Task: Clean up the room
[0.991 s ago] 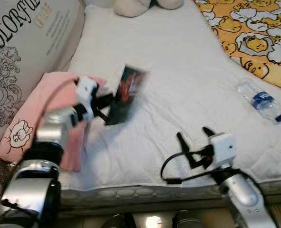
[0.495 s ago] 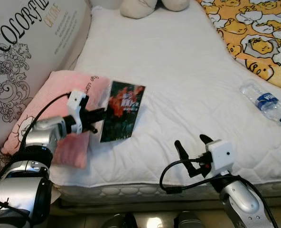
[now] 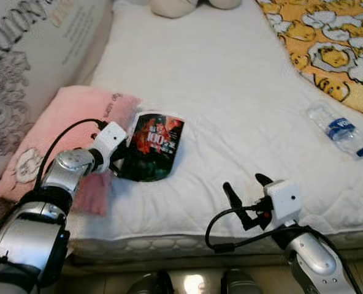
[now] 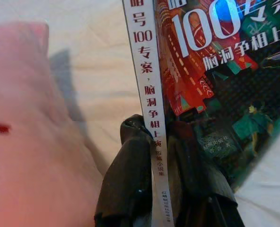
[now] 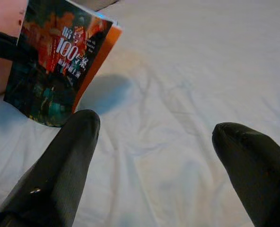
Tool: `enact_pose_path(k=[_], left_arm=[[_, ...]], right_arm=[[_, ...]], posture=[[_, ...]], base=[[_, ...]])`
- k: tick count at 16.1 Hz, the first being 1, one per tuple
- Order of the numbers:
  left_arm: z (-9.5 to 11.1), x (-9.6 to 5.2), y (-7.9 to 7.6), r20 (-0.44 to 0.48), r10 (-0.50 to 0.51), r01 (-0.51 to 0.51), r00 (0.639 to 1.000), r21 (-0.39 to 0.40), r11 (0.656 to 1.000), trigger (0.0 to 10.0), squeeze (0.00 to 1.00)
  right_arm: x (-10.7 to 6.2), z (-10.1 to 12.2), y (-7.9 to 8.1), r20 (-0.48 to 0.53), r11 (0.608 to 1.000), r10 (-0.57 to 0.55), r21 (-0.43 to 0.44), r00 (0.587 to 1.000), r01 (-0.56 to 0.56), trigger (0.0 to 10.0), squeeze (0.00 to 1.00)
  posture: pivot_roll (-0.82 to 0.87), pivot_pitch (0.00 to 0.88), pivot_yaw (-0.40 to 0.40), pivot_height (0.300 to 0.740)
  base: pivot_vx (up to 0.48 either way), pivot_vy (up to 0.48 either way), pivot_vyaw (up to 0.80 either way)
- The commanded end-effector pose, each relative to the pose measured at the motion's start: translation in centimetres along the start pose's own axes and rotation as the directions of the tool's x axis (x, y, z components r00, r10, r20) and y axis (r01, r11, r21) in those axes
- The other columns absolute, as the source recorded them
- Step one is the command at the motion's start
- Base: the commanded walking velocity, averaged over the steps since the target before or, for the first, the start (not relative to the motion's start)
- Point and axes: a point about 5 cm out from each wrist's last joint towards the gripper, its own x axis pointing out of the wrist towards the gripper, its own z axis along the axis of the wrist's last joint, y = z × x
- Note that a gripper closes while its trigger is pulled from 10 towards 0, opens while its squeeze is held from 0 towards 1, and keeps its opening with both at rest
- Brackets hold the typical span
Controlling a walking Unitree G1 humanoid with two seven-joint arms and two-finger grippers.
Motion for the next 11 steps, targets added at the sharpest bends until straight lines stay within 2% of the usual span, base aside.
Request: enact_pose_path(k=[1, 3, 6, 9, 10, 11], left_arm=[[-2.6, -0.6, -0.3, -0.141, -0.011, 0.018, 0.99, 0.051, 0.999, 10.0, 0.0], [-2.6, -0.6, 0.1, -0.167, 0.035, -0.018, 0.985, 0.102, 0.995, 10.0, 0.0], [-3.2, -1.4, 1.3, -0.231, 0.103, -0.081, 0.968, 0.103, 0.991, 10.0, 0.0], [-4.0, -1.5, 1.1, -0.263, 0.099, -0.086, 0.96, 0.061, 0.994, 10.0, 0.0], [-4.4, -1.5, 0.9, -0.282, 0.103, -0.102, 0.954, 0.019, 0.995, 10.0, 0.0], [-4.7, -1.5, 0.9, -0.284, 0.124, -0.161, 0.951, -0.113, 0.98, 10.0, 0.0]], right_arm=[[-0.3, 0.0, 0.0, -0.009, 1.0, 0.004, 0.009, 1.0, -0.004, 10.0, 0.0], [-0.5, -0.1, 0.0, -0.017, 1.0, 0.004, 0.008, 1.0, -0.003, 10.0, 0.0], [-0.5, 0.0, 0.0, -0.021, 1.0, 0.005, 0.005, 1.0, -0.005, 10.0, 0.0], [-0.5, -0.1, 0.1, -0.026, 1.0, 0.014, 0.004, 1.0, -0.014, 10.0, 0.0], [-0.5, -0.1, 0.1, -0.026, 1.0, 0.018, 0.004, 0.999, -0.018, 10.0, 0.0], [-0.5, 0.0, 0.1, -0.026, 1.0, 0.02, 0.003, 0.999, -0.02, 10.0, 0.0]], posture=[[-0.31, 0.168, 0.126, 0.74], [-0.31, 0.175, 0.13, 0.74], [-0.31, 0.175, 0.13, 0.74], [-0.31, 0.175, 0.128, 0.74], [-0.31, 0.176, 0.124, 0.74], [-0.31, 0.176, 0.124, 0.74]], base=[[0.0, 0.0, 0.0], [0.0, 0.0, 0.0], [0.0, 0.0, 0.0], [0.0, 0.0, 0.0], [0.0, 0.0, 0.0], [0.0, 0.0, 0.0]])
